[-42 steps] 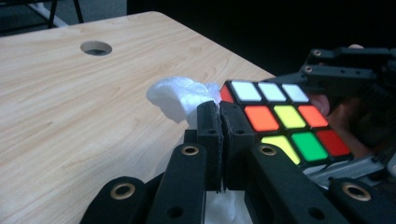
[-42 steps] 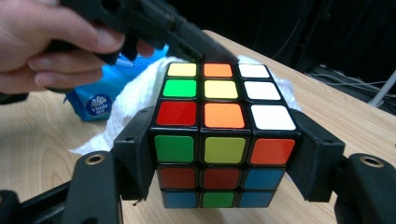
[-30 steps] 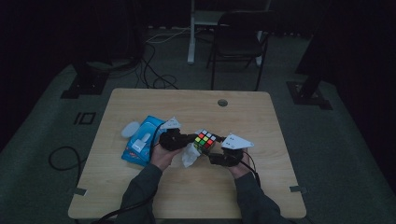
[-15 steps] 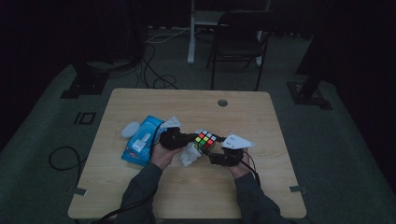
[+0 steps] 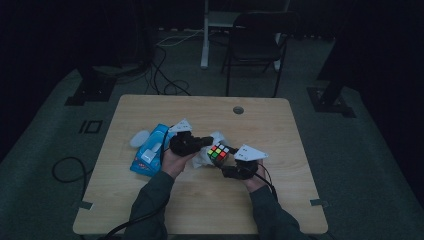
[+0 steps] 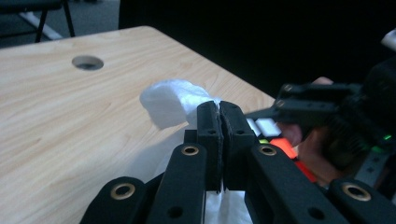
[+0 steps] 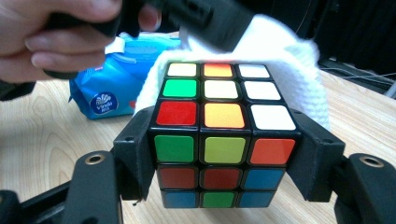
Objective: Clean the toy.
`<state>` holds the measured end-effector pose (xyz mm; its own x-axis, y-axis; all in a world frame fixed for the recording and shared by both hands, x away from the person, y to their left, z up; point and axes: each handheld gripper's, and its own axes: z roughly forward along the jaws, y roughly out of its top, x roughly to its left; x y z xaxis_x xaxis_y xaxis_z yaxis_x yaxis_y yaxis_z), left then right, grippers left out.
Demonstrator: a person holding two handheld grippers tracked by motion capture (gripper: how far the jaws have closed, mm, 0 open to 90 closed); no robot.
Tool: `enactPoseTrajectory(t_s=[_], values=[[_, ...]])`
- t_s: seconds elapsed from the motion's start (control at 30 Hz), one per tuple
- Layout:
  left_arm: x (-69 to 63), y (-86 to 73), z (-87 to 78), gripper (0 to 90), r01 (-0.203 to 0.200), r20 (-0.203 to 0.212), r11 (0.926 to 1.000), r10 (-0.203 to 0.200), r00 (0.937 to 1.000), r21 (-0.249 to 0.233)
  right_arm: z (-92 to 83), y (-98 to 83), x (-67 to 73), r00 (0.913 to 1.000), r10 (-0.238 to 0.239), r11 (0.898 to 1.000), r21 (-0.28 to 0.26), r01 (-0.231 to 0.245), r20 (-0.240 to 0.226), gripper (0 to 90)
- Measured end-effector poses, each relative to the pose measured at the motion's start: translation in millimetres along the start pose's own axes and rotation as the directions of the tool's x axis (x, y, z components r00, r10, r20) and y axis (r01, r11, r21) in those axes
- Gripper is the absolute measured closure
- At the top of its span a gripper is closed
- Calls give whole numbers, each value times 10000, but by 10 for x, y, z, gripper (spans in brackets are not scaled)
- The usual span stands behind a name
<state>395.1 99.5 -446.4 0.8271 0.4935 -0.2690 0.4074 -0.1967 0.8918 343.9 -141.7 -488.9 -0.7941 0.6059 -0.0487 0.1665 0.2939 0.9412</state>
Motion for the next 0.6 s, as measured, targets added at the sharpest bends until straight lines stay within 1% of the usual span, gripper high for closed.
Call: enactPoseTrajectory(t_s=[0.07, 0.2, 0.3, 0.43, 0.6], values=[[-21, 22, -7, 887, -134, 4, 9999, 134, 9999, 15, 6, -3, 8, 10000, 21, 10000, 14, -21, -6, 343], [-18, 17, 3, 887, -60, -5, 10000, 60, 10000, -31, -7, 8, 5, 10000, 84, 9999, -82, -84, -2, 343], [0, -15, 25, 887, 0, -44, 10000, 0, 10000, 50, -20, 14, -5, 9999, 109, 9998, -154, -109, 26, 343], [24, -43, 35, 887, 118, -64, 9999, -118, 9999, 18, -26, 13, -10, 9999, 153, 9998, -119, -153, 65, 343], [49, -80, 49, 886, 156, -219, 9997, -151, 9996, 205, -37, 21, -20, 9998, 216, 9995, -217, -215, 39, 342]])
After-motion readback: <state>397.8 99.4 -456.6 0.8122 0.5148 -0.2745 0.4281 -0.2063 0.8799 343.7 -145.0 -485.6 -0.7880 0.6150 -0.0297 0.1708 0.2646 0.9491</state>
